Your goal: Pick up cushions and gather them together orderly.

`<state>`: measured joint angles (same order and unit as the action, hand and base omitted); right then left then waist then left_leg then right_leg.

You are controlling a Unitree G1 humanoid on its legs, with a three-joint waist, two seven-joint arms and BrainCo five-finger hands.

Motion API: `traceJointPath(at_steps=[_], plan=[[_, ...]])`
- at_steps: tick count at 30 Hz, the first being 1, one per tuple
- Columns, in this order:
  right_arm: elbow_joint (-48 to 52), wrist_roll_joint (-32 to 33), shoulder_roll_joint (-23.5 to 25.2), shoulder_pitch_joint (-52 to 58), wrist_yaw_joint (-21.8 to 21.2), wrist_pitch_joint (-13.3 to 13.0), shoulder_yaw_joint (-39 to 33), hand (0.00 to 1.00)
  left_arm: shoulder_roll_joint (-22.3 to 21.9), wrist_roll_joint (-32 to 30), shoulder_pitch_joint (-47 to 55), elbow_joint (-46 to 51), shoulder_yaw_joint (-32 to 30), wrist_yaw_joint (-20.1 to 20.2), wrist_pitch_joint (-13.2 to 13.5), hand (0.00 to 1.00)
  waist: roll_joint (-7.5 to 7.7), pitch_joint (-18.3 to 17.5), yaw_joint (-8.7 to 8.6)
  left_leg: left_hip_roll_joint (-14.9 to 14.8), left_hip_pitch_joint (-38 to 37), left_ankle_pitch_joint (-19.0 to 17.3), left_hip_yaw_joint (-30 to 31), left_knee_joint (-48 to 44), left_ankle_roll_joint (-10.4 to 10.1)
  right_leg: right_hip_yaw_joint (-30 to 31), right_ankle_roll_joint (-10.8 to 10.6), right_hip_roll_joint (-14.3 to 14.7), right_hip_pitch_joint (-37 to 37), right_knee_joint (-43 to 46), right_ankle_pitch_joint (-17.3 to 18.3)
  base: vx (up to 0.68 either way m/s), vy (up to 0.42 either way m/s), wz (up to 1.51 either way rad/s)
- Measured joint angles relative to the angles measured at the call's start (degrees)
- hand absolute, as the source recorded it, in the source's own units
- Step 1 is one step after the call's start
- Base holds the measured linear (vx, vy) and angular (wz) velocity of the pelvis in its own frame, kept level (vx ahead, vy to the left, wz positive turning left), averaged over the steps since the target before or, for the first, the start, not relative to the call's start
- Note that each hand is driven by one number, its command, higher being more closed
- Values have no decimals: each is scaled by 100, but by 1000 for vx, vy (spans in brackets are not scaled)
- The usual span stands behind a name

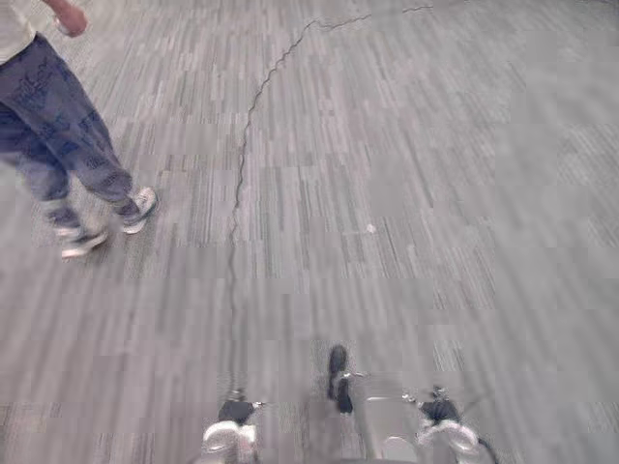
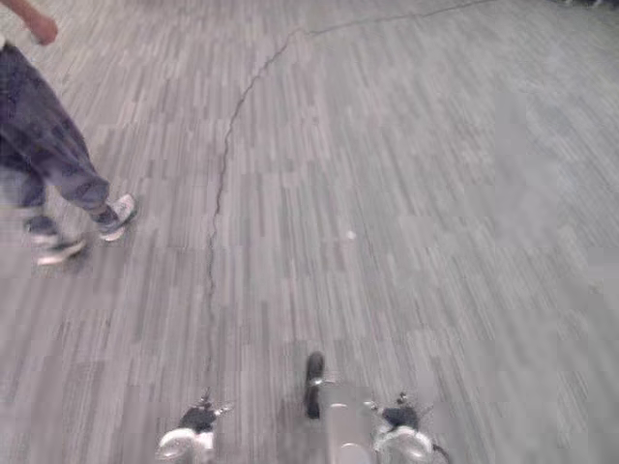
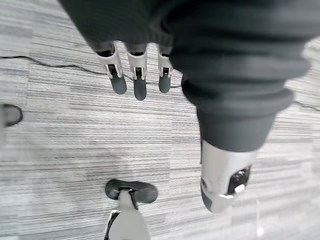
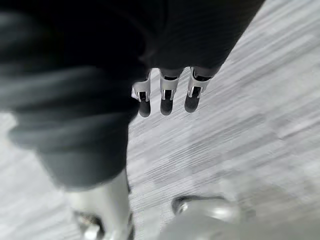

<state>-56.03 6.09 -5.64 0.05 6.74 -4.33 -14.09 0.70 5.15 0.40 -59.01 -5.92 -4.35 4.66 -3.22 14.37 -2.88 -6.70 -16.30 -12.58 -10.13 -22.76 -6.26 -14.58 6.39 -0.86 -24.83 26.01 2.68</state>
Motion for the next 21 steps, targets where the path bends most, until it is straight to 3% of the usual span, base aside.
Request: traceJointPath(at_steps=[1, 2, 3, 4, 5, 6, 7, 8, 9, 10, 11, 12, 13, 14, 15, 16, 17, 18, 19, 20, 21], plan=[[54, 1, 6, 20, 9, 30, -28, 0, -59, -20, -9, 0, -134, -4, -5, 0, -42, 24, 0, -84, 265, 428, 8, -713, 38, 16, 15, 67, 177, -22, 168, 690, -209, -26], [128, 7, 6, 54, 16, 44, -33, 0, -109, -33, 35, 85, -306, -2, -7, 0, -122, 70, 30, -300, 697, 1181, 24, -1813, -109, 126, 64, 184, 529, -195, 283, 684, -143, -43], [139, 27, 41, 60, 40, 49, -33, 0, -143, -53, 56, 236, -441, -6, 0, 0, -160, 112, 52, -640, 1194, 879, -138, -3064, -79, 220, 109, 388, 1103, -487, 384, 671, -118, -47], [143, 53, 95, 66, 48, 49, -24, 0, -140, -55, 58, 290, -447, -6, 1, 0, -135, 130, 80, -766, 1376, 666, -248, -3470, -20, 279, 151, 454, 1382, -628, 420, 647, -81, -55], [160, 74, 245, 118, 55, 49, 41, 0, -111, -56, 80, 450, -448, 4, 11, 0, 3, 153, 194, -868, 1709, 333, -442, -3857, 47, 465, 161, 498, 1963, -950, 515, 674, -82, -65], [147, 61, 354, 162, 53, 49, 126, 0, -107, -50, 107, 651, -414, 12, 53, 0, 139, 98, 313, -879, 2173, 104, -676, -3749, 113, 686, 152, 477, 2411, -1298, 621, 641, -61, -63], [150, 83, 354, 165, 52, 48, 130, 0, -119, -49, 109, 691, -418, 11, 87, 0, 153, 87, 330, -878, 2354, 27, -729, -3645, 148, 756, 112, 472, 2548, -1394, 659, 511, -20, -63], [137, 83, 351, 130, 45, 63, 107, 0, -143, -49, 114, 783, -421, 13, 124, 0, 139, 84, 357, -858, 2732, -124, -815, -3147, 238, 896, 71, 465, 2880, -1624, 681, 544, 73, -58], [118, 85, 348, 97, 63, 91, 67, 0, -145, -47, 112, 788, -421, 10, 133, 0, 139, 86, 388, -698, 3000, -168, -890, -2064, 228, 1073, -34, 394, 3210, -1813, 739, 545, 102, -57], [115, 85, 343, 85, 63, 90, 66, 0, -144, -45, 111, 786, -419, 10, 134, 0, 135, 84, 391, -607, 3051, -150, -896, -1650, 223, 1129, -65, 358, 3310, -1875, 764, 536, 122, -53], [99, 85, 338, 64, 63, 86, 64, 0, -144, -43, 112, 780, -412, 9, 145, 0, 135, 85, 402, -389, 3094, -12, -856, -704, 179, 1258, -147, 246, 3527, -2039, 815, 421, 143, -53], [70, 85, 327, 81, 65, 82, 62, 0, -146, -43, 118, 774, -363, 7, 153, 0, 97, 63, 445, -182, 3156, 359, -681, 438, 46, 1416, -232, 158, 3753, -2258, 868, 501, 220, -73], [4, 82, 305, 101, 71, 82, 73, 0, -147, -38, 129, 769, -293, 5, 173, 0, -2, 6, 516, -153, 3290, 550, -464, 942, -75, 1552, -308, 166, 3854, -2401, 940, 610, 336, -89], [-131, 76, 277, 91, 76, 84, 82, 0, -114, -16, 136, 731, -230, 3, 204, 0, -40, -20, 606, -167, 3396, 1050, -244, 907, -3, 1744, -385, 127, 4041, -2451, 1122, 532, 331, -79], [-150, 77, 282, 93, 81, 94, 78, 0, -62, -1, 135, 665, -193, -1, 217, 0, 22, -55, 638, -25, 3319, 1381, -183, 846, 147, 1852, -452, -3, 4142, -2410, 1245, 576, 354, -63], [-173, 76, 373, 123, 84, 82, 79, 0, 73, 45, 135, 626, -195, 1, 222, 0, 226, -120, 612, 187, 3339, 1278, -133, 628, 350, 1909, -444, -210, 4071, -2123, 1308, 586, 322, -35], [-170, 76, 396, 122, 81, 75, 78, 0, 95, 72, 135, 622, -198, 0, 223, 0, 269, -134, 613, 226, 3346, 1158, -139, 527, 444, 1935, -449, -256, 3942, -1881, 1312, 706, 363, -39], [-214, 74, 475, 177, 74, 64, 71, 0, 187, 119, 135, 512, -194, 7, 219, 0, 430, -199, 607, 341, 3209, 745, -285, 285, 568, 2089, -671, -392, 3536, -615, 1431, 587, 291, -31], [-214, 71, 493, 200, 69, 59, 66, 0, 223, 122, 136, 480, -185, 6, 218, 0, 490, -221, 605, 382, 3130, 656, -353, 262, 590, 2123, -765, -425, 3382, -220, 1448, 575, 258, -40], [-208, 68, 537, 253, 42, 51, 78, 0, 348, 127, 133, 373, -118, 7, 197, 0, 654, -261, 581, 502, 2818, 401, -548, 238, 683, 2183, -1375, -580, 2863, 1129, 1205, 434, 171, -33], [-180, 65, 537, 249, 20, 42, 87, 0, 385, 127, 132, 310, -78, 7, 172, 0, 674, -235, 568, 538, 2615, 259, -583, 241, 694, 2157, -1652, -649, 2620, 1818, 1070, 628, 216, -52]])
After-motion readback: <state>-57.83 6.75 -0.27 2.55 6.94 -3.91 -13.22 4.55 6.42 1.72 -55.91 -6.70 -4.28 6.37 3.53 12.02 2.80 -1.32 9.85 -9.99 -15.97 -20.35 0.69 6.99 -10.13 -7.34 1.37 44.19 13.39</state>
